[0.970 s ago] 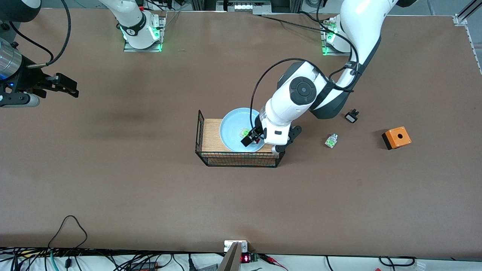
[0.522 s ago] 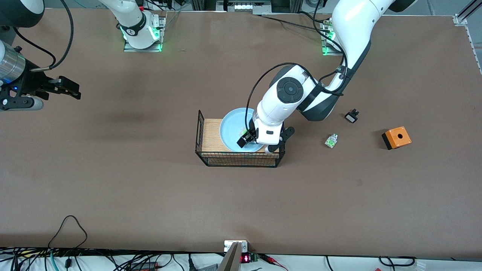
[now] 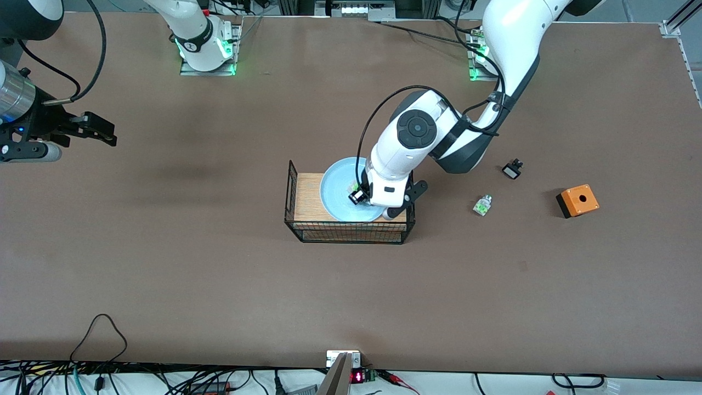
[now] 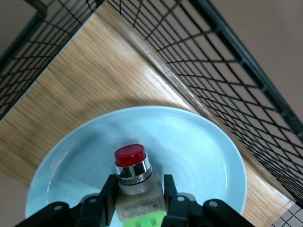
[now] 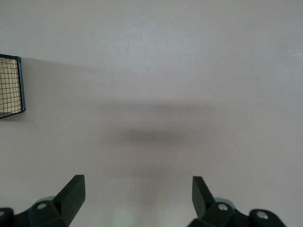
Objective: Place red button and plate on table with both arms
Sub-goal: 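Close the left gripper on the red button and lift it, then carry the red button with the left gripper while the right gripper reaches the plate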
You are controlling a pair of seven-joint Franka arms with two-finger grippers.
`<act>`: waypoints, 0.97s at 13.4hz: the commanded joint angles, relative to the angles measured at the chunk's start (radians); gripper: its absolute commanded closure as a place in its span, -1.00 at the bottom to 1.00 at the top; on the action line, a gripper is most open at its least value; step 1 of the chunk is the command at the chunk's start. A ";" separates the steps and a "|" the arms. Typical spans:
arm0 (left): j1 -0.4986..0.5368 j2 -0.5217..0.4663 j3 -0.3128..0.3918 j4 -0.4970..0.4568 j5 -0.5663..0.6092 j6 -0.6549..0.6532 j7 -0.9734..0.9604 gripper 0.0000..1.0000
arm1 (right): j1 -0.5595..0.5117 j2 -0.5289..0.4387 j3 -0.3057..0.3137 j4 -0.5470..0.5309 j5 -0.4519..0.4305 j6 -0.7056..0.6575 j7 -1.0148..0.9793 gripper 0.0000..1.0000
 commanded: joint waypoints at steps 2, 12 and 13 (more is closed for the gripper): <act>-0.006 -0.074 0.000 0.023 0.019 -0.104 -0.020 0.50 | 0.001 0.018 0.002 0.019 0.002 -0.008 0.003 -1.00; 0.103 -0.207 -0.005 0.080 0.036 -0.421 0.509 0.53 | 0.006 0.019 0.007 0.019 0.020 -0.005 0.017 -1.00; 0.133 -0.207 -0.006 0.080 0.036 -0.424 0.591 0.53 | 0.010 0.019 0.011 0.018 0.058 -0.007 0.050 -1.00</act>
